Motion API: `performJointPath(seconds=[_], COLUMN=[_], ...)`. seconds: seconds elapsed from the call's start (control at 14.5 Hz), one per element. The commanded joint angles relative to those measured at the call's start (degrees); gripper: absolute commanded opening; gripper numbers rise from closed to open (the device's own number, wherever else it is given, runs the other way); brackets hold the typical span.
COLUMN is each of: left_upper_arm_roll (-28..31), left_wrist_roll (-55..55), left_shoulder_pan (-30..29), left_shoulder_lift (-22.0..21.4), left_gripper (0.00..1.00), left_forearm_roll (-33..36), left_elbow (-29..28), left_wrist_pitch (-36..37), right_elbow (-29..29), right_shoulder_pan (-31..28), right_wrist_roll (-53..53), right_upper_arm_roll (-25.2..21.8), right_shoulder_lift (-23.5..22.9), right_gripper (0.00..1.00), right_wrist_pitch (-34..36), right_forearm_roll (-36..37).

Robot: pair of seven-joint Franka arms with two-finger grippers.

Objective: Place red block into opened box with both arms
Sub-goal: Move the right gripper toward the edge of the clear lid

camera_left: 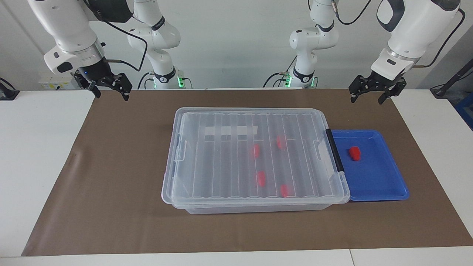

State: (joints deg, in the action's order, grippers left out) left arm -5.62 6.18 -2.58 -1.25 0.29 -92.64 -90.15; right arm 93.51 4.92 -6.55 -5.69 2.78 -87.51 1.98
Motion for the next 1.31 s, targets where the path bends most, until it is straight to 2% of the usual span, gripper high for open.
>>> performJointPath(seconds=[0.0, 0.48, 0.97, 1.24], left_upper_arm_roll=[0.1, 0.2, 0.2, 0.2], left_wrist_roll=[-0.6, -0.6, -0.5, -0.5], left_shoulder_pan=[-0.1, -0.1, -0.2, -0.2], left_shoulder_lift=[-0.4, -0.4, -1.0, -1.0], left_gripper=[1.0, 1.0, 1.0, 1.0], left_forearm_roll=[-0.1, 0.0, 0.0, 0.0], left_elbow=[-0.2, -0.3, -1.5, -1.5], left_wrist_pitch=[0.1, 0.1, -1.0, -1.0], right_elbow=[1.1, 1.9, 2.9, 2.9], right_shoulder_pan=[-0.1, -0.2, 5.4, 7.5], right_wrist_roll=[0.4, -1.6, -1.7, -2.2], right_upper_arm_roll=[0.3, 0.3, 0.8, 0.8], right_shoulder_lift=[1.2, 0.0, -7.7, -11.4], right_gripper=[1.0, 1.0, 1.0, 1.0], right_wrist_pitch=[-0.2, -7.3, -21.4, -26.0], right_forearm_roll=[0.7, -1.6, -5.7, -9.5])
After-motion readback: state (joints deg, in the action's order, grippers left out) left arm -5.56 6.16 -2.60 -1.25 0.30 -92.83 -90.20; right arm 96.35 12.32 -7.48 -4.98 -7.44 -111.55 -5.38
